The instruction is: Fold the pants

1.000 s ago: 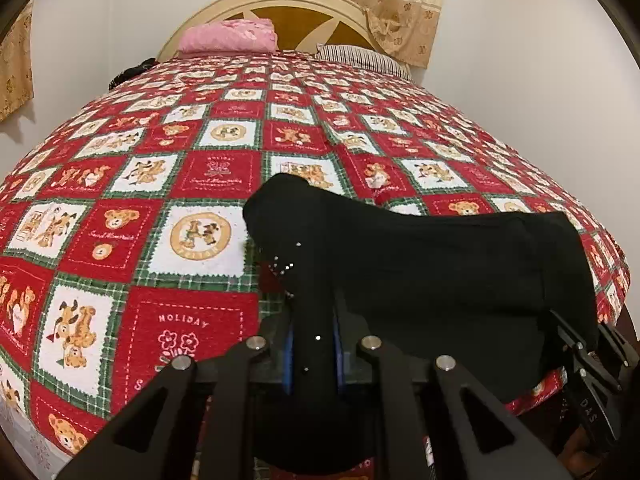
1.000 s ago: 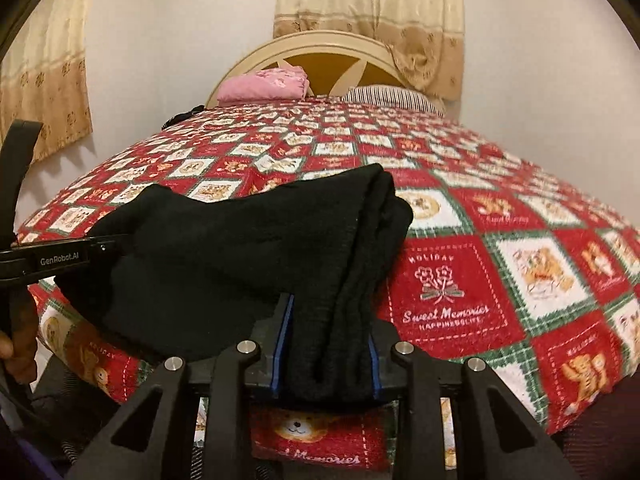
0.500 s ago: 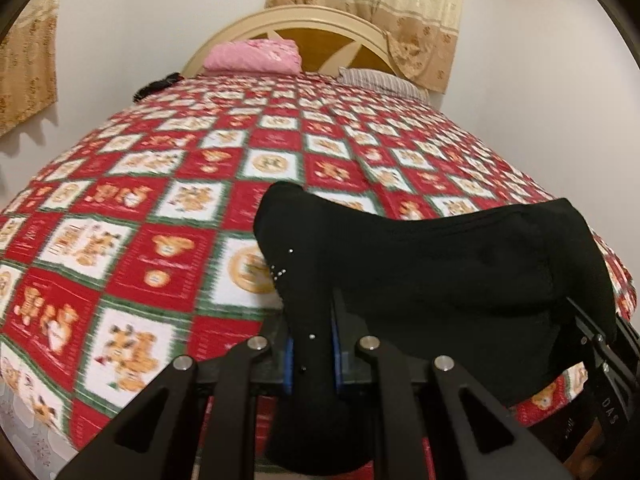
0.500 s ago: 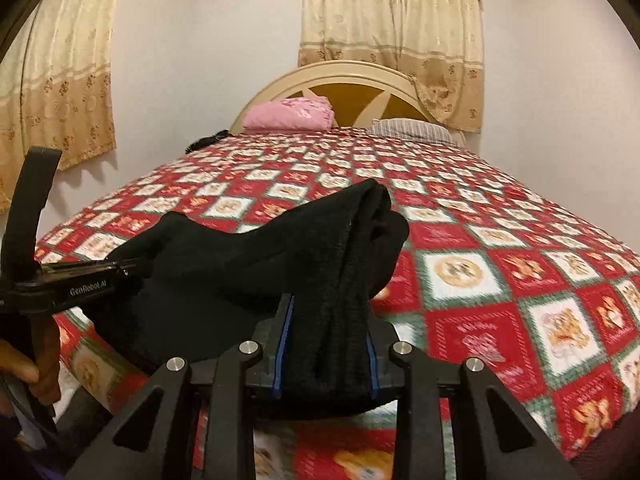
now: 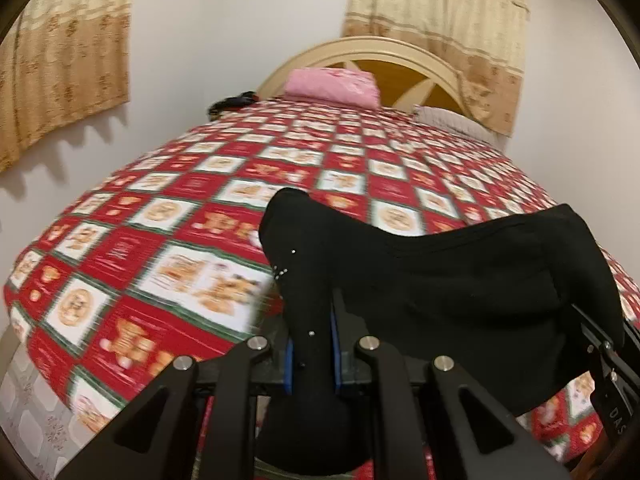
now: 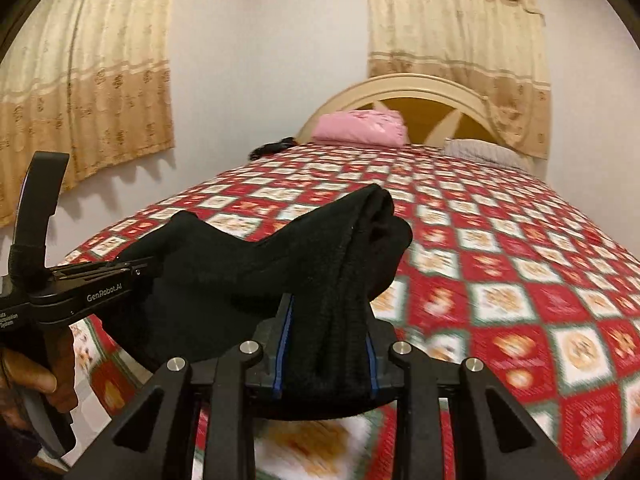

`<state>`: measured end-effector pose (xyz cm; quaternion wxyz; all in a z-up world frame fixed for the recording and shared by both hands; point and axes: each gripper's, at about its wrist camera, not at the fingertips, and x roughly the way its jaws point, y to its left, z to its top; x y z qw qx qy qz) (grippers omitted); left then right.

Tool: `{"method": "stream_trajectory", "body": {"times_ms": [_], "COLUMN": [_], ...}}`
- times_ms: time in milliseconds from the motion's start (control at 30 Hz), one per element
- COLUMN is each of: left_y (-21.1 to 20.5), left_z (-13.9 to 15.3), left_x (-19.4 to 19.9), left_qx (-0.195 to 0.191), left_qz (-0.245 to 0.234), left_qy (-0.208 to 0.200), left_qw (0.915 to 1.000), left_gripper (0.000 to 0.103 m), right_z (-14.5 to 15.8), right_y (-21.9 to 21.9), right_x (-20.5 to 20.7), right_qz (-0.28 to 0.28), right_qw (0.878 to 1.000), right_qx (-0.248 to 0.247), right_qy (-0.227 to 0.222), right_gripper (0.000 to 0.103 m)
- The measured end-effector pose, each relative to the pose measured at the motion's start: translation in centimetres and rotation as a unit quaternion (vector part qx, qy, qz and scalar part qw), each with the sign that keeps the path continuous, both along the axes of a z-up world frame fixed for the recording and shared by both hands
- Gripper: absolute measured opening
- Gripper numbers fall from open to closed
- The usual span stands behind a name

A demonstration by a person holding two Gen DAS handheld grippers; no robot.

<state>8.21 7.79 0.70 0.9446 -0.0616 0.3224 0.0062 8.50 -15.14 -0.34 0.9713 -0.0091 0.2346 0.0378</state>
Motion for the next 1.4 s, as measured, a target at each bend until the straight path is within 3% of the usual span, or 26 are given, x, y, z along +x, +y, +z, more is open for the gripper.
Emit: {"method": "stream_trajectory", "body": {"times_ms": [367,633,733,800,867,900,1000,1033,1167,1233,1367,1400], "left_y": [5.9,7.0,7.8,8.8,10.4,11.1,13.9,14.6,16.4,16.8,15.7,14.8], "left_z": [-0.3,-3.5,-4.0,-4.3,-4.3,-4.4,-4.5,-4.6,-5.0,-4.9,-3.4,-2.9], "left_x": [4.5,7.0,6.8,6.3,5.6,5.3,3.9,3.6,2.2,1.2,-0.6,-0.5], "left_qx": [0.055,0.050,0.040,0.048,0.059,0.057,0.025,0.019,0.061,0.047,0.012,0.012], "left_qz": [0.079,0.082,0.080,0.094,0.125,0.133,0.146,0.154,0.219,0.219,0.200,0.189], "left_qy": [-0.002,0.053,0.070,0.080,0.091,0.095,0.108,0.112,0.138,0.133,0.080,0.065], "left_qw": [0.9954,0.9940,0.9936,0.9911,0.9863,0.9849,0.9831,0.9815,0.9640,0.9655,0.9766,0.9798], "left_gripper": [0.015,0.016,0.035,0.072,0.097,0.102,0.103,0.103,0.103,0.103,0.103,0.103], "right_z": [-1.5,-5.5,-6.4,-6.4,-6.7,-6.8,-6.9,-6.9,-6.4,-5.5,-3.7,-3.3], "right_y": [6.1,6.3,5.5,5.4,5.4,5.3,4.3,3.9,2.3,1.1,-1.3,-1.4], "right_x": [8.9,13.5,14.1,14.3,14.6,14.7,15.0,15.0,14.2,12.8,9.3,8.7], "right_qz": [0.049,0.042,0.043,0.043,0.042,0.038,0.032,0.035,0.049,0.031,-0.019,-0.023], "right_qw": [0.998,0.993,0.990,0.990,0.988,0.988,0.988,0.988,0.988,0.992,0.996,0.996], "right_qx": [-0.016,-0.059,-0.058,-0.057,-0.065,-0.067,-0.053,-0.042,0.005,0.024,0.072,0.076], "right_qy": [0.023,0.098,0.121,0.125,0.131,0.133,0.140,0.143,0.143,0.119,0.051,0.043], "right_gripper": [0.030,0.030,0.031,0.034,0.044,0.051,0.068,0.069,0.069,0.070,0.069,0.061]}}
